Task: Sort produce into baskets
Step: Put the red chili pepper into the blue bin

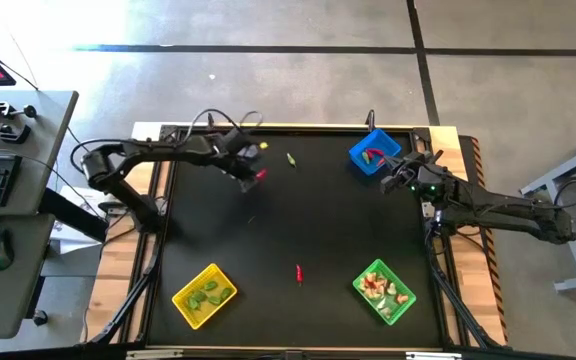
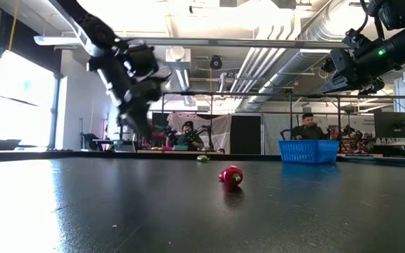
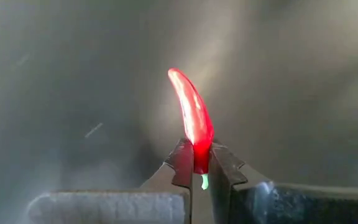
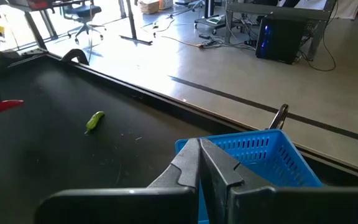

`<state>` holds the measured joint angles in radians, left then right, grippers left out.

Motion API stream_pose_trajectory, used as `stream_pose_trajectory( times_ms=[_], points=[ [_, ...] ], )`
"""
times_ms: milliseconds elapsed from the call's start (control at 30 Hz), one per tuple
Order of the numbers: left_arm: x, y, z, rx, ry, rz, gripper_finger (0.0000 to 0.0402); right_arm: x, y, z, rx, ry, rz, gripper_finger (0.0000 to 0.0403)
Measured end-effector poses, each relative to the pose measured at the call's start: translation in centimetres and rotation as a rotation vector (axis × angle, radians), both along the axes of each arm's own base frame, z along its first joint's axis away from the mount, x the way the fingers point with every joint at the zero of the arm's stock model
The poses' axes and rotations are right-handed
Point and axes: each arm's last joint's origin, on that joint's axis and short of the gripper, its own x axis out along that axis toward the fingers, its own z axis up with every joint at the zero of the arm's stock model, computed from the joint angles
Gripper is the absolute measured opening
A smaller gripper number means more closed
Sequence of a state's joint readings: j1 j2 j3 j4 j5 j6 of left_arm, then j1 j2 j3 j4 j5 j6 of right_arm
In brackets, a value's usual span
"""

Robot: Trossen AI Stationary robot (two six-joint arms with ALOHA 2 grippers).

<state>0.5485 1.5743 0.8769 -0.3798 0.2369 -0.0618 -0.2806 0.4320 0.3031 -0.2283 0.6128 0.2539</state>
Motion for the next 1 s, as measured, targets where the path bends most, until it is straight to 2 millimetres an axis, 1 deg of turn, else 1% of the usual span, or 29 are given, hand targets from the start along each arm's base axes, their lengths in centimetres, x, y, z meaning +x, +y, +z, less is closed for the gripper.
stream_pose_trajectory(
  times_ms=[167, 267, 500, 567, 667, 733, 833, 1000],
  points=[
    [4.6, -1.9, 0.8, -0.002, -0.198, -0.078, 0.0002, 0.0, 0.0, 0.0, -0.004, 0.001, -0.010, 0.0000],
    [7.7, -2.4, 1.2, -0.005, -0.305, -0.128, 0.0002, 0.0, 0.0, 0.0, -0.003, 0.000, -0.014, 0.0000],
    [15.7, -3.0, 0.6, 0.021, -0.372, -0.227, 0.0009, 0.0, 0.0, 0.0, 0.000, -0.004, -0.015, 0.0000],
    [17.6, -3.0, 0.6, 0.037, -0.392, -0.251, 0.0011, 0.0, 0.0, 0.0, 0.000, -0.004, -0.015, 0.0000],
    [20.1, -2.6, 0.6, 0.051, -0.427, -0.259, 0.0012, 0.0, 0.0, 0.0, 0.000, -0.004, -0.015, 0.0000],
    [21.5, -1.8, 0.7, 0.066, -0.446, -0.234, 0.0012, 0.0, 0.0, 0.0, 0.001, -0.001, -0.014, 0.0000],
    [23.3, -0.5, 0.6, 0.091, -0.467, -0.197, 0.0009, 0.0, 0.0, -0.1, 0.005, 0.002, -0.015, 0.0000],
    [25.8, 1.6, 0.1, 0.137, -0.451, -0.137, 0.0009, 0.0, 0.0, -0.1, 0.005, 0.002, -0.015, 0.0000]
  ],
)
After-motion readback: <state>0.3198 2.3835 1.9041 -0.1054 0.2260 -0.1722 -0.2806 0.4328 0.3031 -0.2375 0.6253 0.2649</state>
